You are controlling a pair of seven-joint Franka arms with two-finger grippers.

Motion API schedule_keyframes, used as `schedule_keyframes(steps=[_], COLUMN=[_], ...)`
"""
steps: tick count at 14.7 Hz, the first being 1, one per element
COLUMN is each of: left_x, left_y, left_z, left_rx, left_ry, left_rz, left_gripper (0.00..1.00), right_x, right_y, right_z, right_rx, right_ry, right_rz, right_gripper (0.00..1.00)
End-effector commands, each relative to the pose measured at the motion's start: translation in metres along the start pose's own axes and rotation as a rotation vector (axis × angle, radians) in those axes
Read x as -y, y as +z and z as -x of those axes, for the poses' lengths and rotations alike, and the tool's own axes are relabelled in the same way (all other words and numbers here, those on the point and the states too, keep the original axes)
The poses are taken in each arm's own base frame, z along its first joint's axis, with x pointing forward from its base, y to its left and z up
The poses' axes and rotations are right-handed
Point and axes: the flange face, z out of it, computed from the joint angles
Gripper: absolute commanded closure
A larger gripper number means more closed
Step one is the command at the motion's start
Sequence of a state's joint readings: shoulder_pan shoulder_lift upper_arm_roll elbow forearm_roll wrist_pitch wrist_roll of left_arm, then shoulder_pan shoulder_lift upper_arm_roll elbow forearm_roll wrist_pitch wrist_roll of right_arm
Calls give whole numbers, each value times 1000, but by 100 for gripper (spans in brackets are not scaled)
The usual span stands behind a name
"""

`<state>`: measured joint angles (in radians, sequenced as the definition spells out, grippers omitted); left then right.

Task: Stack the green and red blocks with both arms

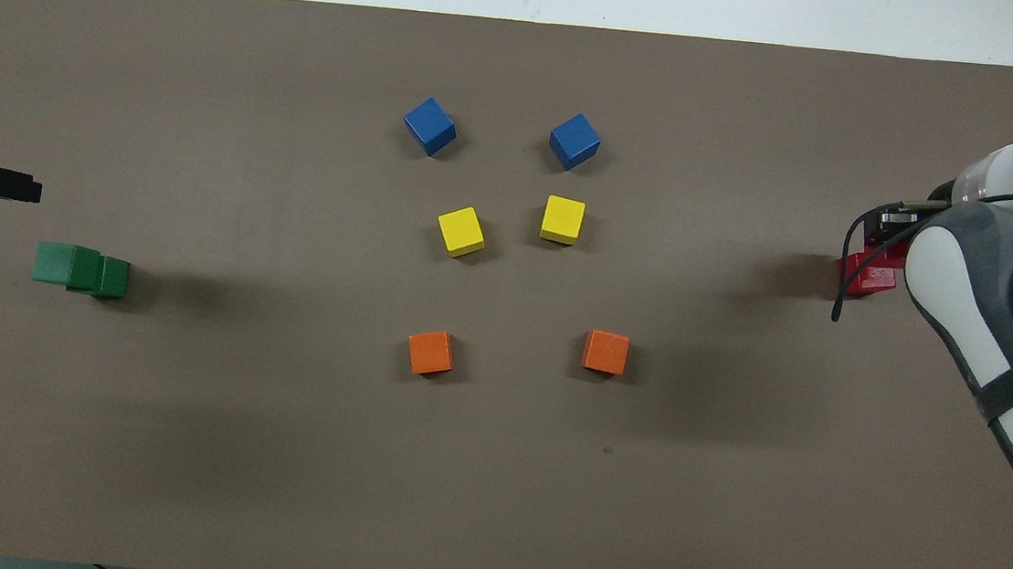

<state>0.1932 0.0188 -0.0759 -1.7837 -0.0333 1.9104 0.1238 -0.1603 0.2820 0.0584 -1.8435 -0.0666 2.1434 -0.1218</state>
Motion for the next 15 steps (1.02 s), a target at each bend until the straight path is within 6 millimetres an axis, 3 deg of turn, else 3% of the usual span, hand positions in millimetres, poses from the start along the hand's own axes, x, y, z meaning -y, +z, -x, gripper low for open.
schedule_keyframes(steps=[1,6,11,15], left_x=[-17,-25,-32,-48], left_y=[-31,-46,-81,-84], left_z=[-1,7,38,45], left_rx=[27,91,137,137], left_ry=[-84,-127,-119,-85], left_rz=[14,10,2,1], left_gripper=[0,0,0,0], right_x=[-6,-9,-6,-6], right_y=[-5,-1,12,13], right_z=[12,18,24,27], right_rx=[-13,-6,-7,-6], right_ry=[-54,-66,-69,-70], right_rz=[9,4,-6,-6], right_gripper=[100,100,100,100])
